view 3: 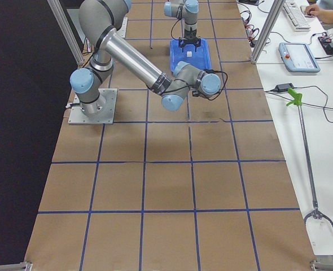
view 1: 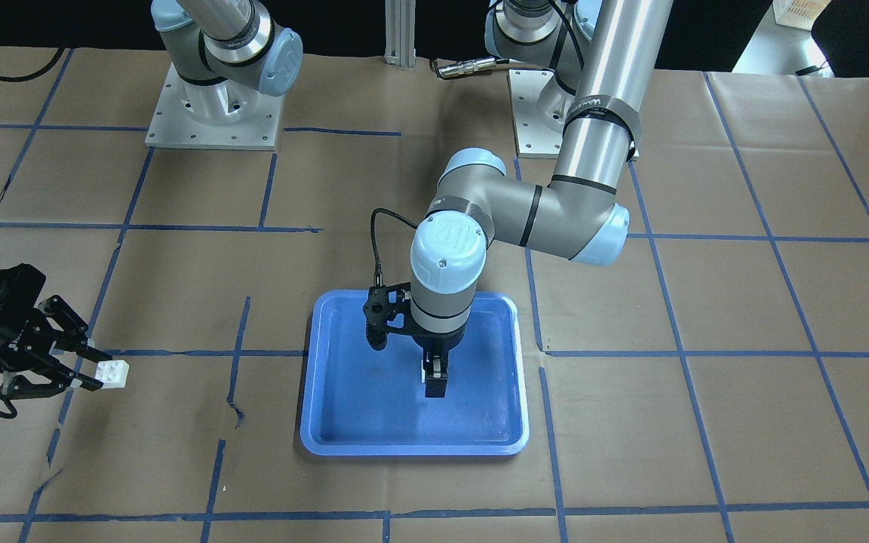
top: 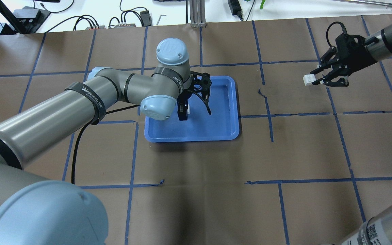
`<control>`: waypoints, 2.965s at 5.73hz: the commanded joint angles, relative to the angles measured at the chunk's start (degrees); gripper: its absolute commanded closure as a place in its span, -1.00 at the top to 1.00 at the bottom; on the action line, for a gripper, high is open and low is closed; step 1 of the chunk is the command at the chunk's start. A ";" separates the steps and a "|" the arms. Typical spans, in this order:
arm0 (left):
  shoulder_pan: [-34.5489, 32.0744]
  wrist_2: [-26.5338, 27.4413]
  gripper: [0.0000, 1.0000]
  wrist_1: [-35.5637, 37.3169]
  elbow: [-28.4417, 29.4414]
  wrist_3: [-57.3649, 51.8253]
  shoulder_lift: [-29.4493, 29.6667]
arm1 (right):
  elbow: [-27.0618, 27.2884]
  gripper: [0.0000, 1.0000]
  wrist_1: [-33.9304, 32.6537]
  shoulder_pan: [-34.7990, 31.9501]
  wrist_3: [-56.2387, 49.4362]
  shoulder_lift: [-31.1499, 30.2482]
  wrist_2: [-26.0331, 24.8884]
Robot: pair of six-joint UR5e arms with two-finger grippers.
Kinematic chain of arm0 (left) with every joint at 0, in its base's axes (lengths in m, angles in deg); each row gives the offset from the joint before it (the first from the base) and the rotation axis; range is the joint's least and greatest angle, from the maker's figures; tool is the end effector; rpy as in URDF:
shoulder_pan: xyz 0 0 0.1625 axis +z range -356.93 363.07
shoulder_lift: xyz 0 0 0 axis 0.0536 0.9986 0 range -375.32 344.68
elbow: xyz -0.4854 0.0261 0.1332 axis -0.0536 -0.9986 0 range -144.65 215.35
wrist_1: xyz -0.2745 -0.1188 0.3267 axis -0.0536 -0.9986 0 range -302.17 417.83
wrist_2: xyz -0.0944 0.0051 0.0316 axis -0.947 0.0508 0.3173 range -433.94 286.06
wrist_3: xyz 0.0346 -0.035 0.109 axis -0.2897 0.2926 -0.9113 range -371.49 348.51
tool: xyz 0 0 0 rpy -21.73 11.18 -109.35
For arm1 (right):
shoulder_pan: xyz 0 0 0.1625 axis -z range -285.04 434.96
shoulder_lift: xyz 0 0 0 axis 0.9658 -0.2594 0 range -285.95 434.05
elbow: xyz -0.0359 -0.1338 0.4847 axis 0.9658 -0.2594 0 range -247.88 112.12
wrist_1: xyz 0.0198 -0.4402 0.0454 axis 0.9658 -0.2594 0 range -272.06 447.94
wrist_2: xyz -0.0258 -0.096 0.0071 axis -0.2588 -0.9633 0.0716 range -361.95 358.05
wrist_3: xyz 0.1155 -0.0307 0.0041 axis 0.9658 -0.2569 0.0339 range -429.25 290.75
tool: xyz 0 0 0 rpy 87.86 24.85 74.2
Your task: Assemble white blocks and place on blue tray
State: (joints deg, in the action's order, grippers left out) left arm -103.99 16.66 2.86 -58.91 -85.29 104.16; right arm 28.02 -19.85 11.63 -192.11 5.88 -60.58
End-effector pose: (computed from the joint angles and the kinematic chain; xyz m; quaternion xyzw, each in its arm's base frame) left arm -0.3321 -0.6321 0.2494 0.7123 0.7018 -0.0074 0.0099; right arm -0.1132 -0.6614 0.3161 -0.6983 0.6580 -0.2379 0.1513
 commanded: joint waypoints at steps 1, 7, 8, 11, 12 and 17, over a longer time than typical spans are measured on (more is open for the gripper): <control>0.62 0.11 0.98 -12.99 0.56 0.32 -9.22 | 0.07 -0.65 2.40 -0.03 1.39 -1.96 0.28; 17.58 -0.25 0.98 -38.42 1.35 19.46 -32.71 | 1.64 -0.62 -21.24 -28.21 35.45 2.14 2.74; 17.59 -0.42 0.98 -38.46 1.35 30.88 -33.35 | 2.79 -0.63 -28.80 -30.68 38.11 5.39 2.74; 16.98 -0.42 0.98 -30.73 1.44 70.67 -33.27 | 3.32 -0.62 -37.93 -33.78 42.62 11.83 2.57; 16.98 -0.42 0.98 -30.72 1.53 71.51 -33.35 | 5.33 -0.62 -38.11 -33.78 42.62 11.83 2.65; 17.06 -0.51 0.99 -30.55 1.70 71.51 -33.53 | 6.40 -0.59 -41.45 -35.98 45.08 13.15 2.30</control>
State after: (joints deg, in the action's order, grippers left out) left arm -87.00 16.16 -27.75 -57.25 -13.78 70.67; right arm 34.37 -61.28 -24.30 -147.40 19.05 -58.18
